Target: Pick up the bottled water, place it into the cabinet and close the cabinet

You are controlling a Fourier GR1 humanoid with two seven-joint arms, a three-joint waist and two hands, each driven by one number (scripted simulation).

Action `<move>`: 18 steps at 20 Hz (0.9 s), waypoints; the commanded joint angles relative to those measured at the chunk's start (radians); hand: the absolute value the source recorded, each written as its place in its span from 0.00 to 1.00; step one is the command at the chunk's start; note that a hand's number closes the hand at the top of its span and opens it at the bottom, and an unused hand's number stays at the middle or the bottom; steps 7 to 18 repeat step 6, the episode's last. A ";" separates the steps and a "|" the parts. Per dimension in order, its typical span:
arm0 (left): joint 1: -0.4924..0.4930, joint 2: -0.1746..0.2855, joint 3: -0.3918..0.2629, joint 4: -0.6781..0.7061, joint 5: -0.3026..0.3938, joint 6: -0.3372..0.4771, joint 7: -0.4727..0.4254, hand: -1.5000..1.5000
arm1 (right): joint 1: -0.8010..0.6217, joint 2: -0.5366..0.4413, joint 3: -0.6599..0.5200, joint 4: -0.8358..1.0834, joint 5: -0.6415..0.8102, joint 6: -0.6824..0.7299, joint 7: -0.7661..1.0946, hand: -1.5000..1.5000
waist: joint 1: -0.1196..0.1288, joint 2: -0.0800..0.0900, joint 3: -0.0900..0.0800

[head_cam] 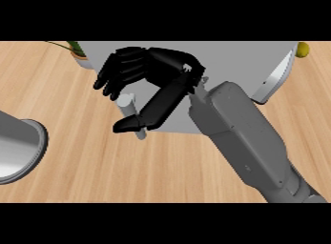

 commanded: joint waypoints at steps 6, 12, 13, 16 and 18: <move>-0.070 0.022 -0.024 0.001 0.003 0.022 0.042 0.00 | -0.161 -0.073 -0.169 0.077 0.084 -0.145 -0.089 0.00 | -0.016 0.018 0.005; -0.070 0.022 -0.024 0.001 0.003 0.022 0.042 0.00 | -0.161 -0.073 -0.169 0.077 0.084 -0.145 -0.089 0.00 | -0.016 0.018 0.005; -0.070 0.022 -0.024 0.001 0.003 0.022 0.042 0.00 | -0.161 -0.073 -0.169 0.077 0.084 -0.145 -0.089 0.00 | -0.016 0.018 0.005; -0.070 0.022 -0.024 0.001 0.003 0.022 0.042 0.00 | -0.161 -0.073 -0.169 0.077 0.084 -0.145 -0.089 0.00 | -0.016 0.018 0.005; -0.070 0.022 -0.024 0.001 0.003 0.022 0.042 0.00 | -0.161 -0.073 -0.169 0.077 0.084 -0.145 -0.089 0.00 | -0.016 0.018 0.005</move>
